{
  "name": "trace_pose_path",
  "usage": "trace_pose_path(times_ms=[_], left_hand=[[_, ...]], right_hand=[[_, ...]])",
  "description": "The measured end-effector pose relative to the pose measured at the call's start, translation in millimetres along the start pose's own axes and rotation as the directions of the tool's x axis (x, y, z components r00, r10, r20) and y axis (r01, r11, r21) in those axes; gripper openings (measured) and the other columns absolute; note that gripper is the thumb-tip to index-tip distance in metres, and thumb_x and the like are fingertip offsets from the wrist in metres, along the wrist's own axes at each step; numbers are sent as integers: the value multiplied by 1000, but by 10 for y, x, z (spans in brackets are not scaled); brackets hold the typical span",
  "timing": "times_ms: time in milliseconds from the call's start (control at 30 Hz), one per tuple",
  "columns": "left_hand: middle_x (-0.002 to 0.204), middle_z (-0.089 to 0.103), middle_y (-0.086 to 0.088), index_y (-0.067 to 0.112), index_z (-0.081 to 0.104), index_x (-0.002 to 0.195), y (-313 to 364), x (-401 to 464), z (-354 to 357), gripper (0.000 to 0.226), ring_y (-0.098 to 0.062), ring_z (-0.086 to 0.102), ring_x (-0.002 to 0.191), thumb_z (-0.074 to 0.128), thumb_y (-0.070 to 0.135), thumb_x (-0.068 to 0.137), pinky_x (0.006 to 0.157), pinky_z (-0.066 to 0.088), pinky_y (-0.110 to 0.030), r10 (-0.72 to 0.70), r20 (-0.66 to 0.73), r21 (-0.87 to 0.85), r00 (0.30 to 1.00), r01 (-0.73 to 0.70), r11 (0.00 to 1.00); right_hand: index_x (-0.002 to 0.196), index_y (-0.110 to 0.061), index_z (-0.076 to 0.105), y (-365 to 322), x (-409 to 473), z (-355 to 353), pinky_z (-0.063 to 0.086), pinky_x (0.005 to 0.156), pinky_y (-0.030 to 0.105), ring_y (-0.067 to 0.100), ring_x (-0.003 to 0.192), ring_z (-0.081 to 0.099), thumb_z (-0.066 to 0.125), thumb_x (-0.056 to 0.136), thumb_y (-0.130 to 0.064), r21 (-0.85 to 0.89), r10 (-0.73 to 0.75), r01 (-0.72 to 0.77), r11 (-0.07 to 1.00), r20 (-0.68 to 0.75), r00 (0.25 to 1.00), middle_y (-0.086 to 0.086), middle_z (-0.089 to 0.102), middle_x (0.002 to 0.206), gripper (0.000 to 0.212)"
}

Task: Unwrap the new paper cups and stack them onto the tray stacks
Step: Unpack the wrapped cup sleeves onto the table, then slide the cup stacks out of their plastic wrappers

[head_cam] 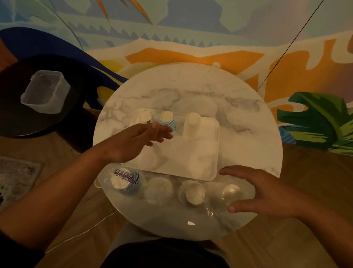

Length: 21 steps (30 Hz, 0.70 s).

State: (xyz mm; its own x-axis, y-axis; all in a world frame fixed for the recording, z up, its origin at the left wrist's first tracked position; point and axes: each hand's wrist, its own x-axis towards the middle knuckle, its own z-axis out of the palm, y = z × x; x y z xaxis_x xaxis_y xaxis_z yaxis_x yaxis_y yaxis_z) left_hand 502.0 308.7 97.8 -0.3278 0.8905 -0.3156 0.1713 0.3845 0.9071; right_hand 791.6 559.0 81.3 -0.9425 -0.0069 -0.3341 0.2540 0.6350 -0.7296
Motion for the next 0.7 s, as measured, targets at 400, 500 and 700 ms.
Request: trace_pose_path(times_ms=[400, 500, 700], left_hand=[[142, 57, -2, 30, 54, 134, -1035, 325, -543, 39, -21, 57, 122, 43, 50, 102, 109, 43, -44, -284, -344, -20, 895, 296, 955], [151, 43, 1, 22, 39, 153, -1249, 450, -510, 69, -22, 44, 138, 49, 58, 96, 116, 36, -37, -343, -329, 42, 880, 376, 926], [168, 16, -7, 18, 18, 161, -1726, 556, -526, 97, -23, 16, 154, 45, 76, 89, 125, 16, -40, -448, -256, 237, 857, 505, 830]], right_hand=[[155, -33, 35, 274, 1309, -168, 36, 108, 30, 19, 141, 42, 61, 80, -75, 91, 375, -374, 923, 4, 927, -7, 37, 159, 90], [161, -24, 20, 429, 1595, -1, 24, 119, 34, 18, 151, 25, 57, 74, -86, 13, 412, -414, 910, 75, 908, -3, 20, 167, 113], [162, -21, 3, 660, 1879, 285, 15, 125, 44, 22, 157, 4, 49, 62, -100, -22, 613, -614, 789, 95, 784, 0, -8, 169, 135]])
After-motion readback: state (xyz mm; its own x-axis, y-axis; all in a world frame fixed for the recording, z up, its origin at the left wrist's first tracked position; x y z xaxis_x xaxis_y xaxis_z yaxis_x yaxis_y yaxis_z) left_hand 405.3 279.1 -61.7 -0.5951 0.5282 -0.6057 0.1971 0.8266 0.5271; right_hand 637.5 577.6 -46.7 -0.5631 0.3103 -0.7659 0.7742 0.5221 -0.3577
